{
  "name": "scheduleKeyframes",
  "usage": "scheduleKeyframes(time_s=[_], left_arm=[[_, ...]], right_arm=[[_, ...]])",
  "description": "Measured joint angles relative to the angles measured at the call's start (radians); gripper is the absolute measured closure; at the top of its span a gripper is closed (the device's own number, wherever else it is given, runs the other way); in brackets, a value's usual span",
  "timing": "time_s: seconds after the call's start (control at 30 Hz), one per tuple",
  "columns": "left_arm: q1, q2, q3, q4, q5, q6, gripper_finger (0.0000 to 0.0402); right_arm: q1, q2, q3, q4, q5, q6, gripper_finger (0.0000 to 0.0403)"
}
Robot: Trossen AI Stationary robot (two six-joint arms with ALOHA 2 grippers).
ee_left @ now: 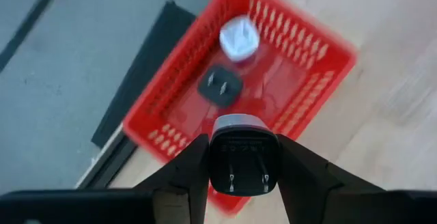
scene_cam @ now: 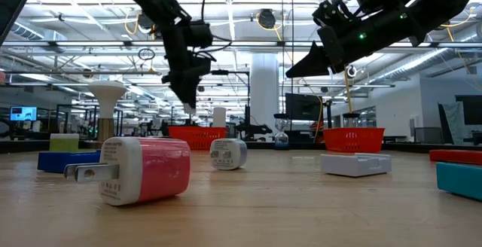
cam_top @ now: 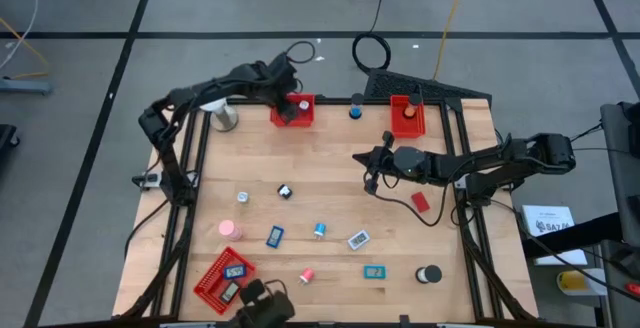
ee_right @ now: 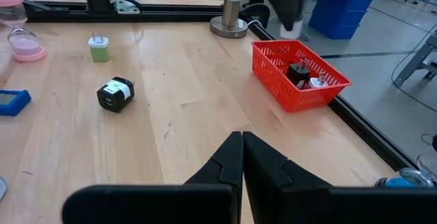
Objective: Pick & Place Office items
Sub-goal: Put the white charger adapter into the top left red basket
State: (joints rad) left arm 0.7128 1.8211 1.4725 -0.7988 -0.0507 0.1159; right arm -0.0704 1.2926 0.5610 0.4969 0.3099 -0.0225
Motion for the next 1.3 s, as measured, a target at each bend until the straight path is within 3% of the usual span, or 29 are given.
scheduleKeyframes(time_s=[0.13, 0.37, 0.6, 1.3], left_arm=[[0.032, 0.038, -0.009, 0.013, 0.041, 0.102, 0.0260], [0.053, 0.119, -0.009, 0.059, 0.016, 0.240, 0.0258], [0.082, 0.166, -0.009, 0.075, -0.010, 0.297, 0.0258], [0.087, 0.170, -0.009, 0.114, 0.050, 0.465, 0.0256]], right_arm=[[0.000, 0.000, 0.000, 0.000, 0.000, -0.004, 0.0399], [0.000, 0.000, 0.000, 0.000, 0.000, -0.005, 0.0399], [0.000, 0.000, 0.000, 0.000, -0.001, -0.005, 0.0399], [0.000, 0.000, 0.000, -0.001, -0.001, -0.008, 0.0399]])
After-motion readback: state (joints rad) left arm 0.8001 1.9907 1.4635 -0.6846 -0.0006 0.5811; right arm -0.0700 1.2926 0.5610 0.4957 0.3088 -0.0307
